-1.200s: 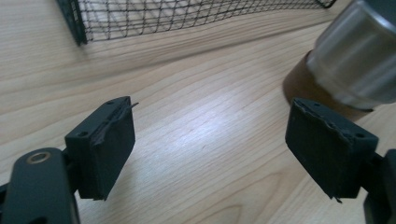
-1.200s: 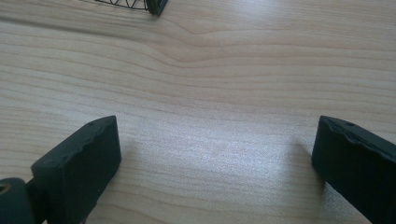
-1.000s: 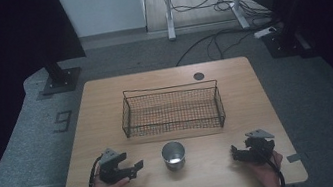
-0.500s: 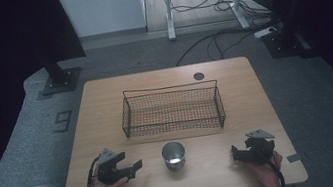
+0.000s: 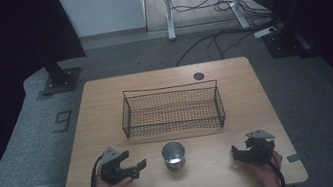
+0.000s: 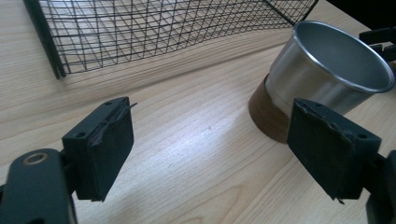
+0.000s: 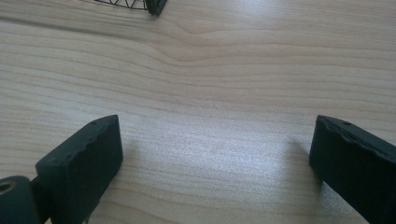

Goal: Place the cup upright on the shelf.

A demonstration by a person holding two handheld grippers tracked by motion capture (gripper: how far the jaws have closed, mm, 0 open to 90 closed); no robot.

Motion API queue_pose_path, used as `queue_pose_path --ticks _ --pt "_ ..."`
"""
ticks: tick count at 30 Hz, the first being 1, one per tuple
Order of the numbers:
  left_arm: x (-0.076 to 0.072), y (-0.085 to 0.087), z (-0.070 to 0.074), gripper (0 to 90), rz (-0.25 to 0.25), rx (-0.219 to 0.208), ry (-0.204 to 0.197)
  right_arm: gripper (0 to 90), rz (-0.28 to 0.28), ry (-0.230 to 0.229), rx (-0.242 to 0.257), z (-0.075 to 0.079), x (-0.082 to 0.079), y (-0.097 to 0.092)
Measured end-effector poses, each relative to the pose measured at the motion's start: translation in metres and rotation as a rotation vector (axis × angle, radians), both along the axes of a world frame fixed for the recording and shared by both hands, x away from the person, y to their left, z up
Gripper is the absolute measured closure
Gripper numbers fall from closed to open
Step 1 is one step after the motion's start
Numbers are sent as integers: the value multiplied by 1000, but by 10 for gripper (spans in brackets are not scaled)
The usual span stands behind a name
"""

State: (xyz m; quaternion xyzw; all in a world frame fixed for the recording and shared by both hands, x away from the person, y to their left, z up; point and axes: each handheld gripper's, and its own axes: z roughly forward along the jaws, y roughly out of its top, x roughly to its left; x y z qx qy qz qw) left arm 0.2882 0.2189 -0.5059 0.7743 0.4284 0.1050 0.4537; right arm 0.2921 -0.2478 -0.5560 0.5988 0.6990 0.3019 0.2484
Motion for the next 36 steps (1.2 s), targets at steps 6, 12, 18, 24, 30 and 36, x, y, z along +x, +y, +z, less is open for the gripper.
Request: queue_pose_path --ticks 6,12,18,24,30,36 --pt "-1 -8 4 153 -20 -2 -5 28 1 0 0 0 0 0" --pt "-2 -21 8 151 -48 4 -7 31 2 -2 -1 0 0 0" --pt "-3 -33 12 151 -64 10 -17 41 0 -5 -1 0 -2 -1" --pt "-1 -47 15 151 -89 27 -19 44 -2 -5 0 0 -4 -1" --pt "1 -57 15 147 -98 35 -15 45 -4 -7 0 0 -4 -2" --pt "2 -63 15 141 -109 40 -9 45 -5 -8 -1 0 -5 -2"
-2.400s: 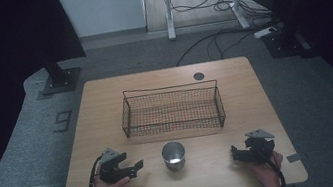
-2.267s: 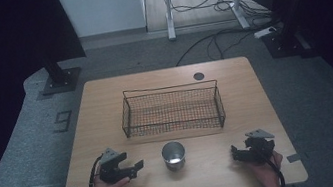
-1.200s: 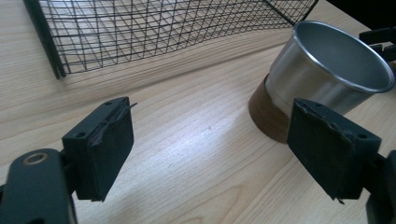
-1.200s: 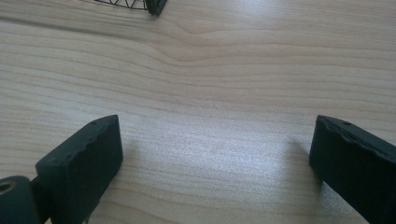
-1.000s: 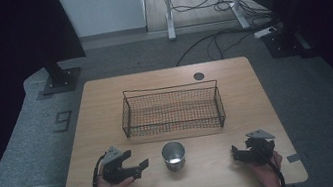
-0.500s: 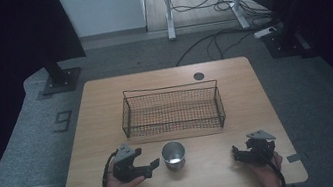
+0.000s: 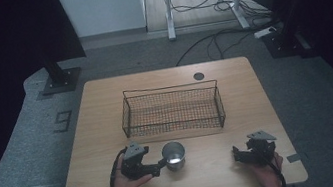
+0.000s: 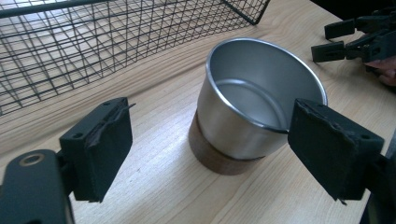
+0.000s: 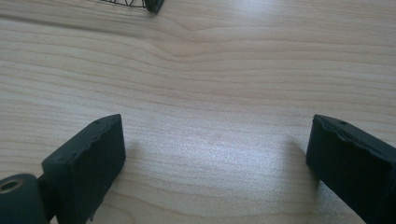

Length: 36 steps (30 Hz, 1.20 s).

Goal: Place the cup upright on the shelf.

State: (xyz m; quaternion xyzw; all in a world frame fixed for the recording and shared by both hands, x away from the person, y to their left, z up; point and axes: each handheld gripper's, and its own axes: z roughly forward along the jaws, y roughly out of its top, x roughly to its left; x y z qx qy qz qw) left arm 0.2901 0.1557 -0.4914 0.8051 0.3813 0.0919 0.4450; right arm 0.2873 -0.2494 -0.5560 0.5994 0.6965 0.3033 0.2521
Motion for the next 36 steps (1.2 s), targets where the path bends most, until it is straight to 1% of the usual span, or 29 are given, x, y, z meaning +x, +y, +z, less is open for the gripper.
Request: queue_pose_path --ticks 9,17,23,27,30,33,36 --pt "1 -11 2 106 -21 5 3 46 -2 0 -1 0 0 0" --pt "-3 -18 5 72 -47 -2 5 46 -2 0 -1 0 0 0" --pt "-3 -28 7 37 -66 6 10 46 -2 0 -1 0 0 0" --pt "-4 -37 8 0 -79 18 10 46 -2 0 -1 0 0 0" --pt "-2 -42 7 0 -79 26 12 46 -1 0 -1 0 0 0" --pt "-1 -48 4 0 -79 36 16 46 -2 1 -1 0 -1 0" --pt "3 -54 -2 0 -70 62 18 46 -2 2 0 0 -1 0"
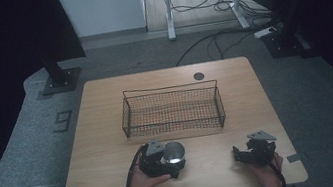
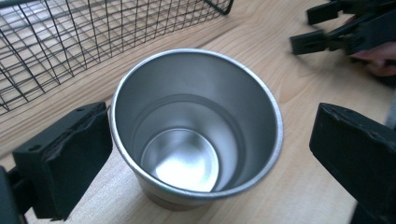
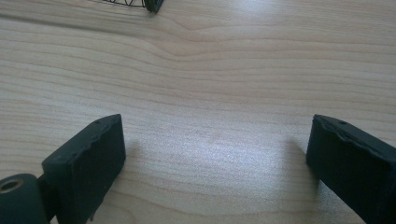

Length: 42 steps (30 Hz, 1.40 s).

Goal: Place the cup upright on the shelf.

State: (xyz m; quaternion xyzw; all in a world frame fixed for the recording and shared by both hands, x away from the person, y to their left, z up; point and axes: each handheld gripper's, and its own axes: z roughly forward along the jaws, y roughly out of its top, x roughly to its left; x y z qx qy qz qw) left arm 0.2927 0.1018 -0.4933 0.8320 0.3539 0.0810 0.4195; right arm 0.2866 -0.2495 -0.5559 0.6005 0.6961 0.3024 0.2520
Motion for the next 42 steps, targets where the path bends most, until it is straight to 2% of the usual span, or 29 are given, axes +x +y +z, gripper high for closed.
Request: queue_pose_path --ticks 10,13,15,22,25,31,42 --pt "7 -11 -11 9 10 28 5 46 1 -1 -1 0 0 0" --pt "7 -13 -13 59 23 35 -5 46 1 0 0 0 0 0" --pt "7 -11 -14 124 39 33 -13 46 1 -1 -1 0 0 0" --pt "6 -6 -14 140 17 23 -37 46 0 0 0 0 0 0" --pt "6 -2 -13 145 15 4 -26 46 1 -1 -1 0 0 0" --pt "6 7 -4 145 15 -26 -28 46 1 -1 0 0 0 0" --pt "7 26 12 145 32 -49 -50 46 1 -1 -1 0 0 0"
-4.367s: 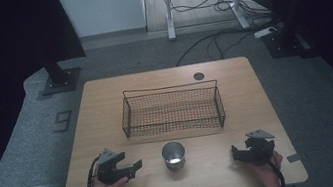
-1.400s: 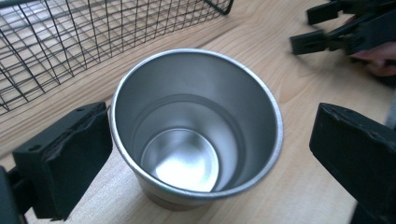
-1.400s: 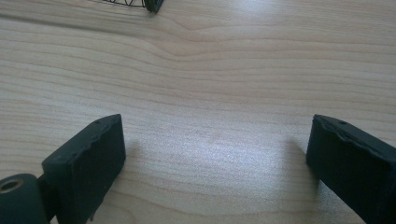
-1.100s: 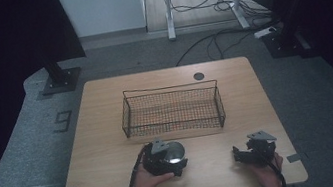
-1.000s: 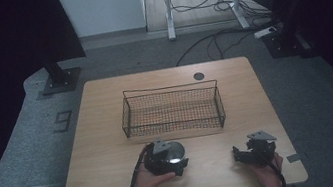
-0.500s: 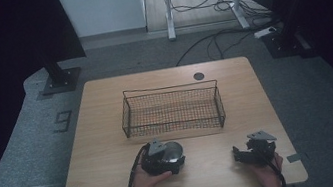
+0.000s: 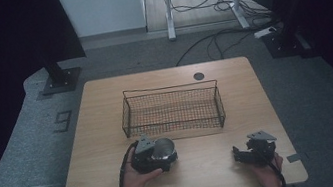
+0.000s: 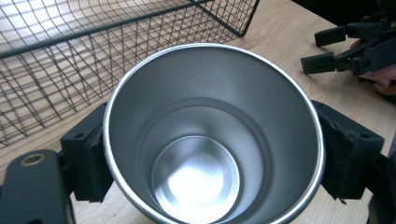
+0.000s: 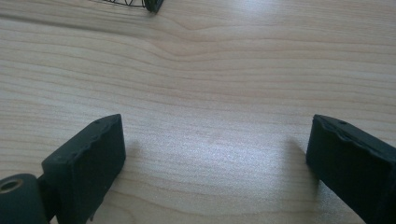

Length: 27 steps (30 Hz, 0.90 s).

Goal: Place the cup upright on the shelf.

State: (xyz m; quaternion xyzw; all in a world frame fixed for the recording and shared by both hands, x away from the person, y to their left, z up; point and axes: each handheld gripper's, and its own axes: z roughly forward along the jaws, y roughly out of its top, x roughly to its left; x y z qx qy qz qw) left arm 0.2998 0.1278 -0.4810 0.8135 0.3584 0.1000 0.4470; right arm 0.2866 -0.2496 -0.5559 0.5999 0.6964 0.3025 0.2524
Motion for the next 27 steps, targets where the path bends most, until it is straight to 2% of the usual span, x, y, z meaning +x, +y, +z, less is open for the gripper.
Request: queue_pose_path --ticks 27 --pt "7 19 14 146 23 -25 -7 46 0 0 1 0 0 0"
